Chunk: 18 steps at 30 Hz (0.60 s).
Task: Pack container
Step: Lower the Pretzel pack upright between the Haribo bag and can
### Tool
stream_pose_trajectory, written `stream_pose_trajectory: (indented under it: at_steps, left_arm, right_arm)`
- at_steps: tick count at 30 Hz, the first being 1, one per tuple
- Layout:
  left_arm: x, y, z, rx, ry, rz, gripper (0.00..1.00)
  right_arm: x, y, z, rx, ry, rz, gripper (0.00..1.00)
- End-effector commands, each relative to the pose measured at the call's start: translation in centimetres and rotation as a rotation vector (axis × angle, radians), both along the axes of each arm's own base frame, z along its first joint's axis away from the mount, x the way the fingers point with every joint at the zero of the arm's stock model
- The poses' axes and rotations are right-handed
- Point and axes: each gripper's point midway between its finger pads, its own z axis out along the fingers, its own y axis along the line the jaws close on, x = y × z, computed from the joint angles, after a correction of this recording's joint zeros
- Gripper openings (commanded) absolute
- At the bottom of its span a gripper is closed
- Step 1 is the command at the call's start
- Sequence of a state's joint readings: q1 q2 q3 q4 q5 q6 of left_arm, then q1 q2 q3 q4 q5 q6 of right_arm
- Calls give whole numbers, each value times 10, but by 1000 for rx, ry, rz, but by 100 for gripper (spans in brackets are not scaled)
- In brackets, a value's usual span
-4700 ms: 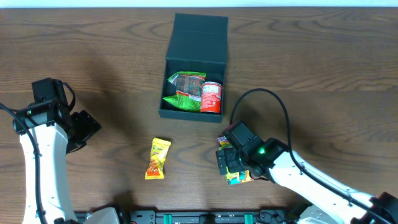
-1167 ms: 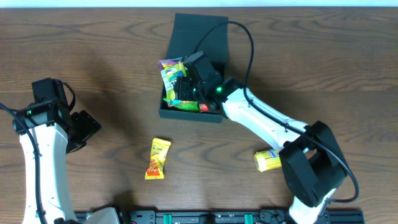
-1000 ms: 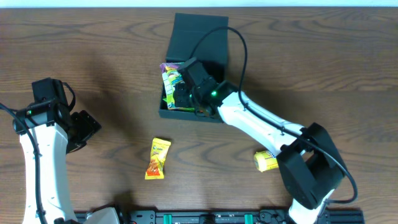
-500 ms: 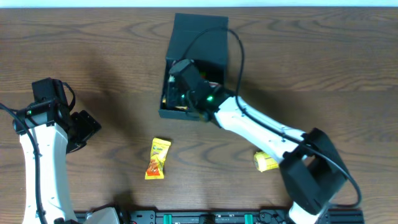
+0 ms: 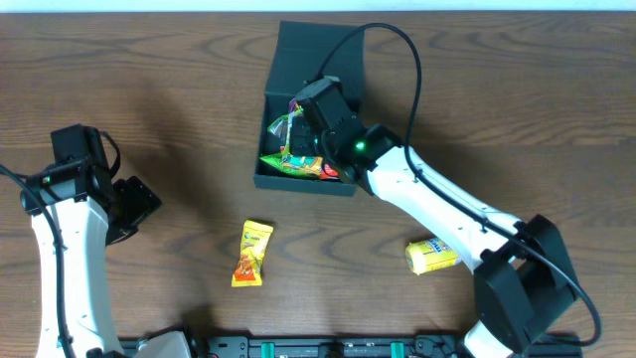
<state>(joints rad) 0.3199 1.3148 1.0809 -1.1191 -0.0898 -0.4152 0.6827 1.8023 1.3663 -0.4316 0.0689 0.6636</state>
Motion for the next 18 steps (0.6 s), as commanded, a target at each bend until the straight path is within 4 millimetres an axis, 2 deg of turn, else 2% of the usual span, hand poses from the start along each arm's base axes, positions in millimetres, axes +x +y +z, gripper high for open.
stream_pose_trajectory:
  at_steps: [1,9,12,13,14,15,18]
  left_arm:
    - [-1,3,0,12,9,11,95]
    - [-1,3,0,12,9,11,95]
    - [-1,3,0,12,9,11,95]
    - [-1,3,0,12,9,11,95]
    - [-1,3,0,12,9,11,95]
    - [-1,3,0,12,9,11,95]
    - [-1,3,0,12,9,11,95]
  right_arm:
    - [7,-14,-10,-95,-15,-33,1]
    - [11,-21,-51,-182,31,-56,3]
    - [17,-32,-61,-240,17,-96,3]
    - [19,-36,-62,-257,12,-104,9]
    - [20,-40,-63,-264,15,-106,24]
    - [21,-41,-63,-260,20,-108,32]
    - [20,-35,-63,-217,38,-86,47]
